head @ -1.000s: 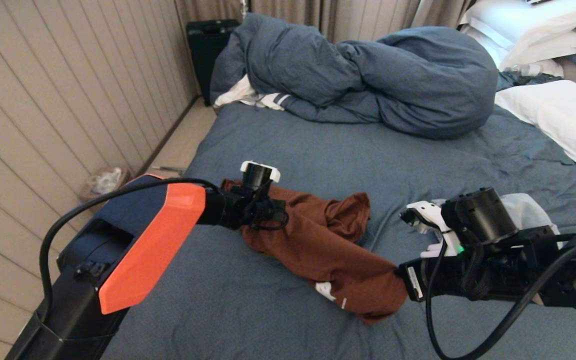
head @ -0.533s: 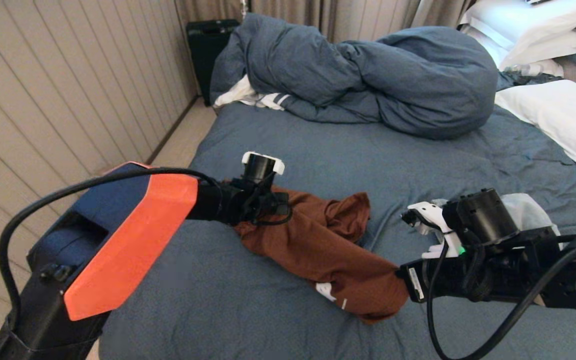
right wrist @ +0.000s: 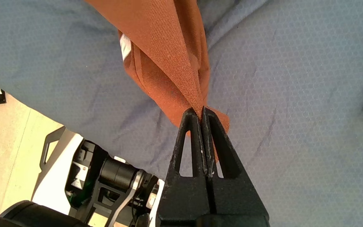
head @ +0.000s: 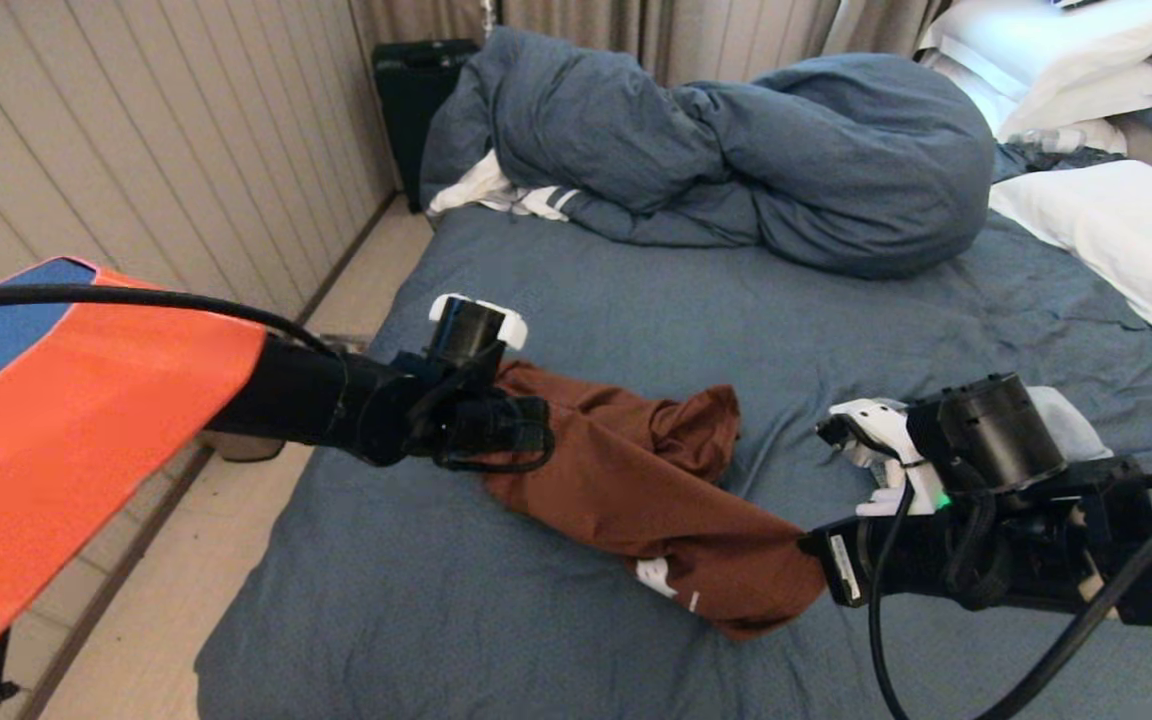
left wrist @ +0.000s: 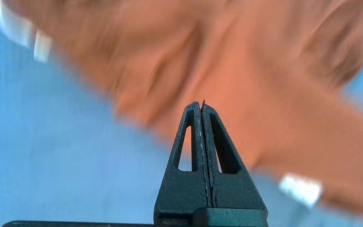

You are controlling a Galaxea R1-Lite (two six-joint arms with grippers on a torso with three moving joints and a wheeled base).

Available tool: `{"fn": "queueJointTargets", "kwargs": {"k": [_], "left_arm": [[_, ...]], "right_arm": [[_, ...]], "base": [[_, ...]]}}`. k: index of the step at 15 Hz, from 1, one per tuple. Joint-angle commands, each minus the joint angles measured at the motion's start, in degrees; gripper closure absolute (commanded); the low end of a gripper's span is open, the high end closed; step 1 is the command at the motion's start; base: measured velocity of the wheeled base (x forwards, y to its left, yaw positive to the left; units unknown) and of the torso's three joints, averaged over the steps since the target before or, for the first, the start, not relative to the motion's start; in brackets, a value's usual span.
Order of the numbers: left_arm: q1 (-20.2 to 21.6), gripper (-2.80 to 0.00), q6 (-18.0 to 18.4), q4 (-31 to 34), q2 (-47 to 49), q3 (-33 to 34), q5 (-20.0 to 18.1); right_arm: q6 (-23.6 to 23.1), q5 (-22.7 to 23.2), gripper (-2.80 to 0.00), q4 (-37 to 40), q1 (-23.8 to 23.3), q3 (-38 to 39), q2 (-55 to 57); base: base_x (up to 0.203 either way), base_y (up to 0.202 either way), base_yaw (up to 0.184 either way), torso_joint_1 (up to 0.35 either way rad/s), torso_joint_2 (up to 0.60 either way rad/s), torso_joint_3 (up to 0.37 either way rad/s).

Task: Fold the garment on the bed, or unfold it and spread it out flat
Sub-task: Fold the brown shorts

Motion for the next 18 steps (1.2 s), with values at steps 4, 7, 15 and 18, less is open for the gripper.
{"fn": "queueJointTargets", "kwargs": {"k": [4, 7, 15, 18], "left_arm": [[6.6, -2.80, -0.7, -6.8, 2.8, 11.1, -7.4], [8.6, -2.80, 0.8, -9.3, 7.3, 7.5, -6.9], [11.4, -2.80, 3.1, -8.0, 17.2, -6.4, -3.7], [11.2, -2.80, 3.1, -3.8, 19.4, -11.2, -2.8]], "right_arm": [[0.0, 0.0, 0.00, -0.1, 0.0, 0.3, 0.2], [0.0, 0.1, 0.00, -0.1, 0.0, 0.3, 0.4], [0.0, 0.3, 0.00, -0.5, 0.1, 1.2, 0.3], [0.0, 0.3, 0.00, -2.6, 0.1, 2.0, 0.5]], "base": [[0.000, 0.000, 0.000, 0.000, 0.00, 0.000], [0.000, 0.000, 0.000, 0.000, 0.00, 0.000], [0.000, 0.000, 0.000, 0.000, 0.00, 0.000], [0.000, 0.000, 0.000, 0.000, 0.00, 0.000]]}}
